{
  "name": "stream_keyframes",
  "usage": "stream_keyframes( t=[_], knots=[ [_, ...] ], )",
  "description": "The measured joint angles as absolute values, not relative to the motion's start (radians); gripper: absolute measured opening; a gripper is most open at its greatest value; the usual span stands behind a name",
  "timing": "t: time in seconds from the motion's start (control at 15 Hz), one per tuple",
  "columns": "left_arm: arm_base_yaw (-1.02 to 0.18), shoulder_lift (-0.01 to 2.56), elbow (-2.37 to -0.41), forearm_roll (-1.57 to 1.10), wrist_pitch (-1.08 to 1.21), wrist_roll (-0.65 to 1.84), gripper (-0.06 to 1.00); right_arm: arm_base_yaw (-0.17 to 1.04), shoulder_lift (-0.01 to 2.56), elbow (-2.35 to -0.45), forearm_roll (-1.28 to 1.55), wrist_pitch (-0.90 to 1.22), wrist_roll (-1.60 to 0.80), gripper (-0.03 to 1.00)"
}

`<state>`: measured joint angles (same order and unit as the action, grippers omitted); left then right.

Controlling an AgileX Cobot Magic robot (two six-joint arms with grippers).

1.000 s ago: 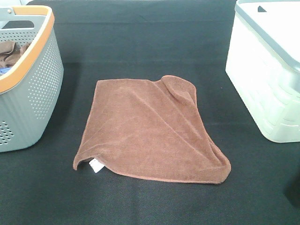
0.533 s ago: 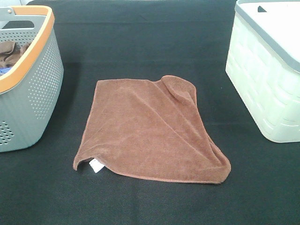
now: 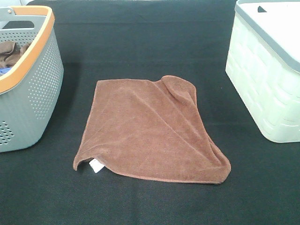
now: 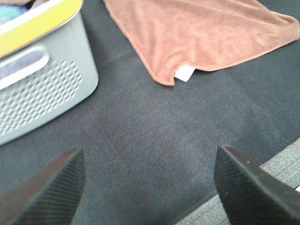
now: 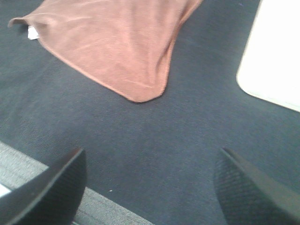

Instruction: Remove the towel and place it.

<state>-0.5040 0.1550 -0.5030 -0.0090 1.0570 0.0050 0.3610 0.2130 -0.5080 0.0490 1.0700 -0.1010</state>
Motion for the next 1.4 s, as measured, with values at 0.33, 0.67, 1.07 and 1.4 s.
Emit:
stream_keyframes(
  t=[0.33,0.67,1.07,1.4],
  knots=[
    [-0.504,0.155,-0.502,-0.061,1.052,0.054,0.73,0.361,0.213,-0.508,0.046,1.07,-0.089,0.72],
    [-0.504,0.155,-0.502,-0.061,1.052,0.054,0.73,0.361,0.213,-0.508,0.046,1.07,-0.089,0.72],
    [-0.277,0.155,-0.502,-0.063,1.052,0.054,0.73,0.11,0.147,-0.508,0.054,1.068,-0.089,0.72],
    [-0.015,0.002,-0.502,-0.063,1.052,0.054,0.73,-0.028,-0.002,-0.505,0.062,1.069,-0.089,0.72]
  ],
)
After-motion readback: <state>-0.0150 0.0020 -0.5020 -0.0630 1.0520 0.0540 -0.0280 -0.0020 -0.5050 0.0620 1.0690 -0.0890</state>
